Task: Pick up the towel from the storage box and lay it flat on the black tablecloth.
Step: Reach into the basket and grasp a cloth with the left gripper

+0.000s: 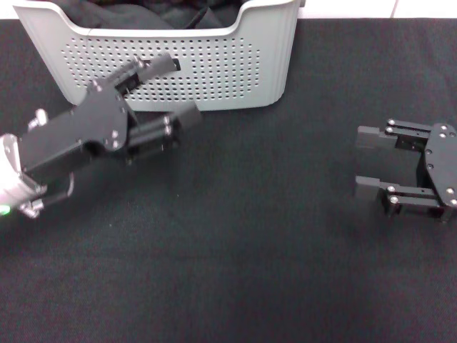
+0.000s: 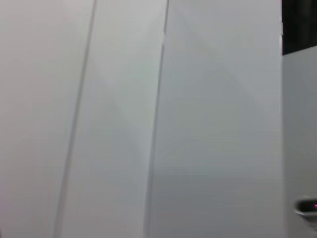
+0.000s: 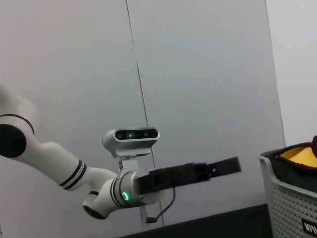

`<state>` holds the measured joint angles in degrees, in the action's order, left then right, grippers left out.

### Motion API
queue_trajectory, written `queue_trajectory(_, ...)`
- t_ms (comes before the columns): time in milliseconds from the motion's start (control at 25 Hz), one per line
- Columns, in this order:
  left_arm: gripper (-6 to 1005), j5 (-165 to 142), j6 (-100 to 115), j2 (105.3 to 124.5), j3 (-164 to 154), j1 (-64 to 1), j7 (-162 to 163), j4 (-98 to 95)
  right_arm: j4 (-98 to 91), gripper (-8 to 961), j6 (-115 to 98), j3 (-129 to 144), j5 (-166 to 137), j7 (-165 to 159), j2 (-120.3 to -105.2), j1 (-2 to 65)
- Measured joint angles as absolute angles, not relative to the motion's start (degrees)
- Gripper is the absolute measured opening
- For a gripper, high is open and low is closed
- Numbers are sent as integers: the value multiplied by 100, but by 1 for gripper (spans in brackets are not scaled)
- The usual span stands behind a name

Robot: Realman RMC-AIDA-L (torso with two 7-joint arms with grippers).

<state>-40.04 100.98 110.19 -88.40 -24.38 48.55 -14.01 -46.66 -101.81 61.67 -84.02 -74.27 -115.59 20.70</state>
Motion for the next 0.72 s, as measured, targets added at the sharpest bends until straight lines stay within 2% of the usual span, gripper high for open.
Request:
queue_trajectory(240, 880, -3999, 9760, 11225, -8283, -2458, 4295, -1444, -4663, 679, -10219, 6154, -8376, -7365, -11556, 2029)
queue_trajectory(400, 880, -3976, 9603, 11267, -8206, -2494, 4145, -1474, -4659, 677, -10221, 6107, -8375, -7365, -11560, 2029)
queue_trajectory(440, 880, -3969, 9380, 11369, -7985, -2510, 3925, -1523, -4658, 677, -10221, 6097, -8376, -7365, -11564, 2036)
queue_trajectory(720, 880, -3976, 8924, 11636, -7645, -2546, 3204, -1645, -4658, 674, -10188, 6090, -8375, -7365, -11558, 2081)
